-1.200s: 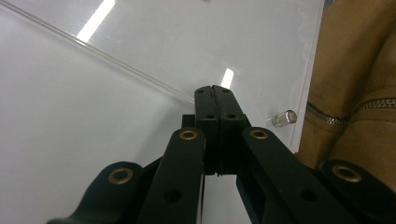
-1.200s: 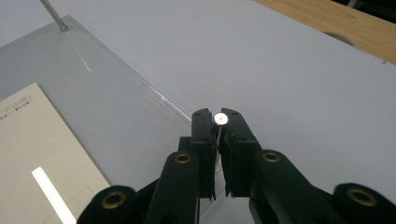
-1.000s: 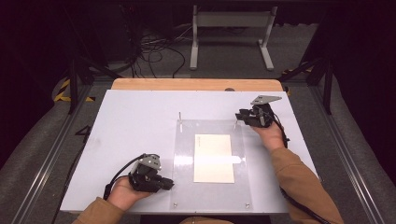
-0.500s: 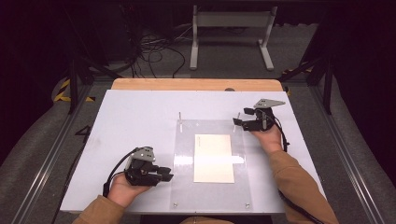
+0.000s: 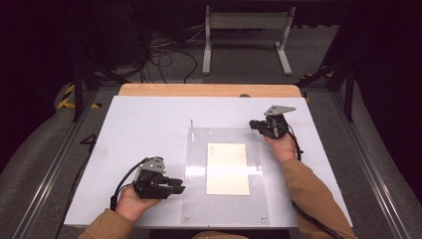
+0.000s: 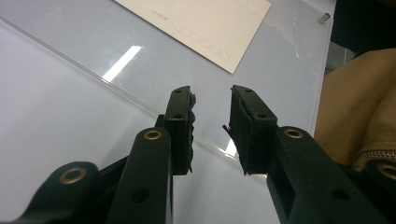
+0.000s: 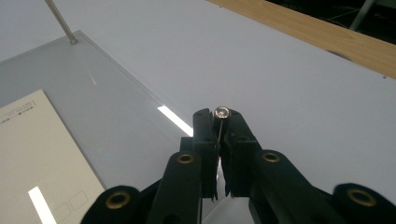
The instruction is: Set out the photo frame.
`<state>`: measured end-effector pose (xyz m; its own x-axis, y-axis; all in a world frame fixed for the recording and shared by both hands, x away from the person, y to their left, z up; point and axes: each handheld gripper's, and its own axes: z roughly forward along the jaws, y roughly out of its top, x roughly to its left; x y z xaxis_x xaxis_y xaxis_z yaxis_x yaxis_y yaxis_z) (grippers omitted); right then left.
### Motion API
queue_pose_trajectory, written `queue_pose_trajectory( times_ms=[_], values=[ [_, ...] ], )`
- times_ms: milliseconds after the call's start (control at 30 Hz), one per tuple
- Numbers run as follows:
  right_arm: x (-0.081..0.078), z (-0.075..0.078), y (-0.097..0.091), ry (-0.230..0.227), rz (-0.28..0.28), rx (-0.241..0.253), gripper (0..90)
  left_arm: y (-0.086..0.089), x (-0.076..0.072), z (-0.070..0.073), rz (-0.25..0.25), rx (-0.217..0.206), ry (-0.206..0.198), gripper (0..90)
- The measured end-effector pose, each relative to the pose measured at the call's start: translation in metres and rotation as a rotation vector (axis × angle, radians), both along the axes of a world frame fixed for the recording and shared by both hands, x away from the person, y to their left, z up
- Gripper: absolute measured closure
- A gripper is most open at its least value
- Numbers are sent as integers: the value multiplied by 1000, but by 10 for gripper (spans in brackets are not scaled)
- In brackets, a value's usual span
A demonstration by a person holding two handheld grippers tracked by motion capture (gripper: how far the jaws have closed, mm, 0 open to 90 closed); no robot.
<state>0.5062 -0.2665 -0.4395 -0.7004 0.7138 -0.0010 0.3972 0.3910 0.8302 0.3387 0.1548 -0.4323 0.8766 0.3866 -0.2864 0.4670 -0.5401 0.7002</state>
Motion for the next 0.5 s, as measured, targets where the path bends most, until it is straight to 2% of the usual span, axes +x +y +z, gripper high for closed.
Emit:
queue_pose_trajectory(
  times_ms=[200,367,500],
  values=[
    [3,0,0,40,-31,28,849,-1,-2,2,-1,-8,-4,687],
    [6,3,1,94,-65,35,852,1,-3,4,4,-11,-14,689],
    [7,3,2,107,-80,37,852,2,-5,6,12,-18,-19,691]
  ],
)
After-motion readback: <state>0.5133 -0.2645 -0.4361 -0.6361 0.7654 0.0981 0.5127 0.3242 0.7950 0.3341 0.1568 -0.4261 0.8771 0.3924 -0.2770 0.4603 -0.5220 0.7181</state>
